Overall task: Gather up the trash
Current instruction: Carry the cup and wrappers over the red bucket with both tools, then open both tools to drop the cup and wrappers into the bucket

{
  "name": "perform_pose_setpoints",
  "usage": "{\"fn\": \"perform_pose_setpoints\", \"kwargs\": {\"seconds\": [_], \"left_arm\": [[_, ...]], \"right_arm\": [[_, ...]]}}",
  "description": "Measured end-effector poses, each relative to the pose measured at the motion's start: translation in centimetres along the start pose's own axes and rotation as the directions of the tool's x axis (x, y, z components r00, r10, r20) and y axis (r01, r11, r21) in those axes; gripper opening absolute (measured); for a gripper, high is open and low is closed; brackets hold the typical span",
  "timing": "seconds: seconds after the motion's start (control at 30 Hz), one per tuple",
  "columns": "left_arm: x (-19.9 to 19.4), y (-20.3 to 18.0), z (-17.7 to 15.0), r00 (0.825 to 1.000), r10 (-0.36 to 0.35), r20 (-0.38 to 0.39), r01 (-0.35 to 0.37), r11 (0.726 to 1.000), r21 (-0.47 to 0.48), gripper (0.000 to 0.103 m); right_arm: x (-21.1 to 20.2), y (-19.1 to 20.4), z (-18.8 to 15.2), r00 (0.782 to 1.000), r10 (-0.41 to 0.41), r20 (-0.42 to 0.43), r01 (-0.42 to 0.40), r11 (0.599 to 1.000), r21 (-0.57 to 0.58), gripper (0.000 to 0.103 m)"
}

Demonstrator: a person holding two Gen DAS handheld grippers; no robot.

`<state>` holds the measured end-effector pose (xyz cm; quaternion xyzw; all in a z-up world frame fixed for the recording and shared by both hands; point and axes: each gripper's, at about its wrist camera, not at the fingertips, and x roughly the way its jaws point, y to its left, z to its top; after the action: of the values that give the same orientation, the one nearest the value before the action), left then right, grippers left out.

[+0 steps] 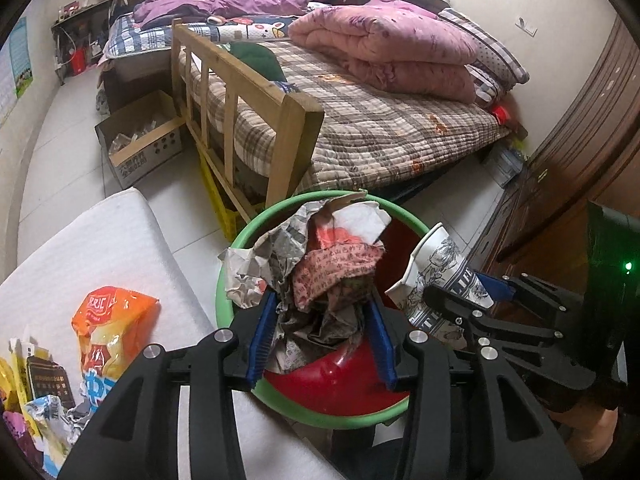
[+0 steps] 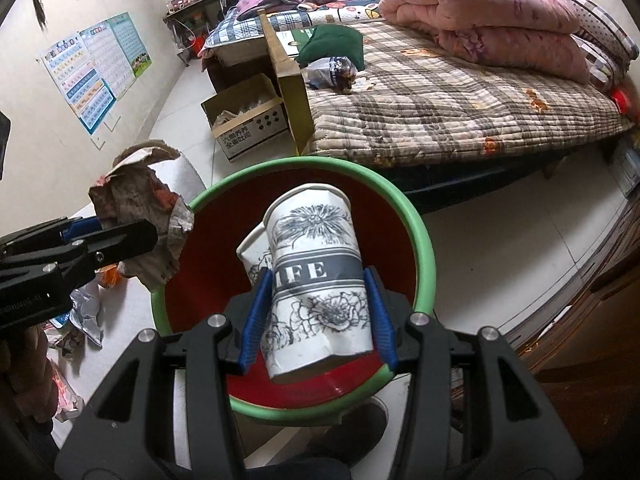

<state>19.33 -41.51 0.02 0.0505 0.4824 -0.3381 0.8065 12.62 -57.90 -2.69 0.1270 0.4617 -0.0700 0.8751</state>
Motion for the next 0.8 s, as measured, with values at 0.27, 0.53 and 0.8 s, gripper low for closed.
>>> {"fn": "perform_pose_setpoints", "kwargs": {"seconds": [0.27,0.53,0.8], "left_arm": [[-1.1,0.6,0.1,0.999,0.013,0.035,-0.011,0.999,-0.037,0.086],[-4.5,2.2,-0.3,0.995,0.047,0.087,-0.041,0.997,-0.066,0.095],[-10.1,4.6,-3.1,0.985,0.115,0.127,-0.102,0.989,-0.103,0.095]], "right_arm": [[0.0,0.8,-0.1,1.000,-0.021,-0.011,0.021,0.999,-0.029,0.087],[-2.2,2.4,0.1,0.999,-0.024,0.026,0.025,0.999,-0.042,0.097],[-5.3,6.6,-0.8,0.999,0.000,0.046,0.004,0.995,-0.104,0.098]]}}
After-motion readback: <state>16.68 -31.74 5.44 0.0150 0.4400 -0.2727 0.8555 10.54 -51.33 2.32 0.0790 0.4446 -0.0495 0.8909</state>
